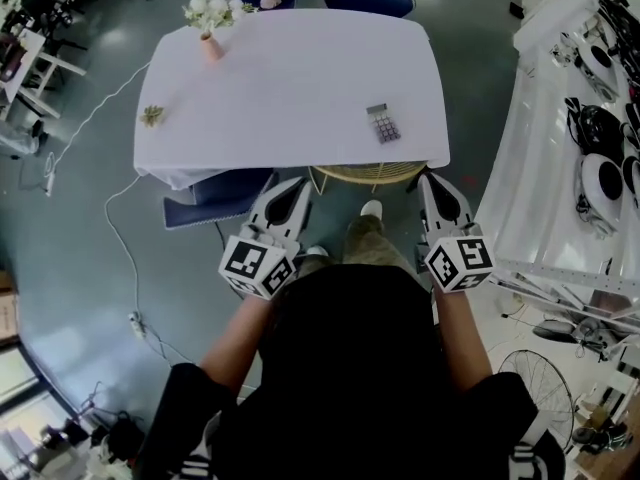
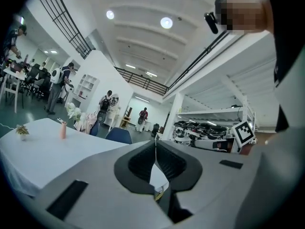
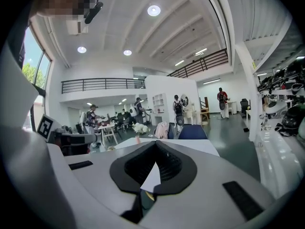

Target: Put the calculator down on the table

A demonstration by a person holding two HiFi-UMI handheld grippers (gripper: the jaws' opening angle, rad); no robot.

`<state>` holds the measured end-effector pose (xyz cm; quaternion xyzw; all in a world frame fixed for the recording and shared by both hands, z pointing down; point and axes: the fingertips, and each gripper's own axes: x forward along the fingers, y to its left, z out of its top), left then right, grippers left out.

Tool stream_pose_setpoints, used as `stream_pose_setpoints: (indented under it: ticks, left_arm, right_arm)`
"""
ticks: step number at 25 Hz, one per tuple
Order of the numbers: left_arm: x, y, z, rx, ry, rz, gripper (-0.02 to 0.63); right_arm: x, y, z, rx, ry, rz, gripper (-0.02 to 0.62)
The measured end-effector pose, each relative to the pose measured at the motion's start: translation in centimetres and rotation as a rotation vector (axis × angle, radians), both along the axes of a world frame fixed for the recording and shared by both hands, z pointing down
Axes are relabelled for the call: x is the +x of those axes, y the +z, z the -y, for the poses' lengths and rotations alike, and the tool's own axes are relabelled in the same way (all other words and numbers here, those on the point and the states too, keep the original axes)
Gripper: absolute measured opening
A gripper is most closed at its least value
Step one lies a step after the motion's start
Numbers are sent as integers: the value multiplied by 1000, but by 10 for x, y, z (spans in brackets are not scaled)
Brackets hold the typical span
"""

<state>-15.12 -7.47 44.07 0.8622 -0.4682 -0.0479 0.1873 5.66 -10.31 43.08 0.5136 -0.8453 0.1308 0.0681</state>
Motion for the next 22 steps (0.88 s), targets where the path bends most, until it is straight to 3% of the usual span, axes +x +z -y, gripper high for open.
stream_pose_setpoints:
  ticks: [12,22]
  left_arm:
    - [15,-6,29,12,-20,24,9]
    - [34,7,66,-38,-34,47,9]
  right_arm:
    - [24,2,24,6,8,-39,-3]
    - [47,2,69,-1,-18,-31,-3]
